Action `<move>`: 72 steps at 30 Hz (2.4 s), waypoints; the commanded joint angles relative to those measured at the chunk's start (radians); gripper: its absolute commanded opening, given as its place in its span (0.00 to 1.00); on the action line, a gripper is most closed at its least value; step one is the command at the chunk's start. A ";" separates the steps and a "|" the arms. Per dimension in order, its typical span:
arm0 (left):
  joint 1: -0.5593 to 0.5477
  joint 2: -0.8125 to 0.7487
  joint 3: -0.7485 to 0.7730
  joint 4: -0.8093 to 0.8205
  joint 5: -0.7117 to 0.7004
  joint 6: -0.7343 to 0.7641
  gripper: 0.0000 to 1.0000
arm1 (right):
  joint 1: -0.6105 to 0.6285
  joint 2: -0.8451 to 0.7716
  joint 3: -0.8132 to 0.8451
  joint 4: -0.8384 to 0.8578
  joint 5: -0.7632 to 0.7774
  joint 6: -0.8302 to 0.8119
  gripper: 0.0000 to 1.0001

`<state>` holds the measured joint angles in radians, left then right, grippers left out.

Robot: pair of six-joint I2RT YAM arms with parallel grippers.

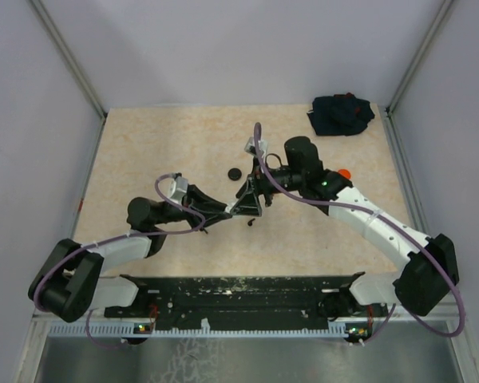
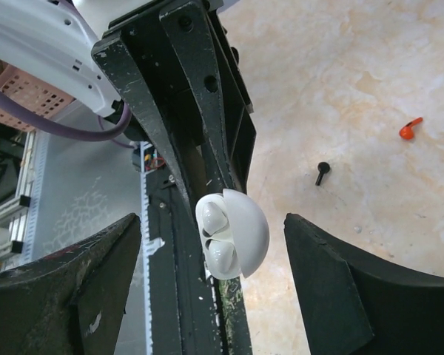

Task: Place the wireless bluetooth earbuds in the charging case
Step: Place the earbud in the charging case, then close the charging case, then place the charging case at the center of the board.

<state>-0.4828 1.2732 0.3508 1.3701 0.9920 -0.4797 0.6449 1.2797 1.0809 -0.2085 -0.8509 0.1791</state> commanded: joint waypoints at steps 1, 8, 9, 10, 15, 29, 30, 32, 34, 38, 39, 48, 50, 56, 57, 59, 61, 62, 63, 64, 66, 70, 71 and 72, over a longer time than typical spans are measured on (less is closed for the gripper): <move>-0.007 0.006 0.031 0.037 -0.003 -0.001 0.00 | -0.008 0.012 0.016 0.062 -0.098 0.010 0.77; -0.007 -0.012 0.033 -0.047 -0.039 0.036 0.00 | -0.007 0.000 0.021 0.034 -0.133 -0.019 0.70; -0.007 -0.014 0.036 -0.065 -0.044 0.042 0.00 | -0.008 -0.009 0.022 0.031 -0.133 -0.022 0.70; -0.007 -0.014 0.038 -0.080 -0.048 0.047 0.00 | -0.008 -0.017 0.022 0.030 -0.132 -0.025 0.69; -0.007 -0.013 0.040 -0.113 -0.063 0.051 0.00 | -0.008 -0.047 0.021 0.018 -0.133 -0.041 0.67; -0.007 -0.025 0.049 -0.144 -0.029 0.041 0.00 | -0.008 -0.119 -0.011 -0.146 0.098 -0.266 0.66; -0.008 -0.025 0.052 -0.145 -0.019 0.035 0.00 | -0.007 -0.125 -0.026 -0.141 0.106 -0.280 0.66; -0.007 -0.027 0.062 -0.148 0.000 0.031 0.00 | -0.007 -0.141 -0.059 -0.119 0.123 -0.302 0.66; -0.007 -0.028 0.072 -0.159 0.011 0.027 0.00 | -0.007 -0.155 -0.090 -0.090 0.089 -0.330 0.65; -0.008 -0.024 0.087 -0.169 0.036 0.015 0.00 | 0.005 -0.192 -0.149 -0.008 0.067 -0.350 0.64; -0.010 -0.022 0.091 -0.170 0.040 0.011 0.00 | 0.006 -0.198 -0.159 0.008 0.068 -0.353 0.63; -0.028 -0.009 0.111 -0.171 0.055 0.006 0.00 | 0.030 -0.172 -0.161 0.059 0.050 -0.358 0.58; -0.031 -0.009 0.115 -0.173 0.056 0.005 0.00 | 0.043 -0.160 -0.153 0.053 0.053 -0.364 0.57; -0.039 0.002 0.125 -0.183 0.059 0.010 0.00 | 0.070 -0.133 -0.129 0.045 0.055 -0.373 0.51; -0.040 0.004 0.126 -0.184 0.060 0.010 0.00 | 0.072 -0.132 -0.129 0.048 0.054 -0.373 0.50; -0.043 0.007 0.127 -0.184 0.063 0.010 0.00 | 0.074 -0.128 -0.125 0.050 0.044 -0.372 0.48; -0.044 0.007 0.130 -0.189 0.066 0.012 0.00 | 0.075 -0.125 -0.119 0.049 0.041 -0.372 0.45; -0.044 0.008 0.132 -0.193 0.068 0.013 0.00 | 0.075 -0.124 -0.119 0.049 0.041 -0.372 0.43; -0.043 0.009 0.131 -0.195 0.070 0.014 0.00 | 0.075 -0.125 -0.119 0.051 0.041 -0.372 0.42; -0.046 0.007 0.131 -0.194 0.070 0.013 0.00 | 0.075 -0.126 -0.119 0.051 0.040 -0.372 0.41; -0.046 0.005 0.132 -0.195 0.070 0.015 0.00 | 0.075 -0.125 -0.120 0.053 0.038 -0.372 0.37; -0.045 -0.001 0.132 -0.202 0.071 0.016 0.00 | 0.075 -0.127 -0.122 0.058 0.037 -0.372 0.29; -0.046 -0.002 0.132 -0.204 0.068 0.019 0.00 | 0.075 -0.129 -0.123 0.058 0.036 -0.372 0.25; -0.046 -0.004 0.130 -0.207 0.066 0.020 0.00 | 0.075 -0.128 -0.121 0.058 0.036 -0.373 0.21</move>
<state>-0.5220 1.2774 0.4572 1.1652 1.0576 -0.4709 0.7113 1.1549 0.9051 -0.2020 -0.7818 -0.1806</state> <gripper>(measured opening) 0.287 0.276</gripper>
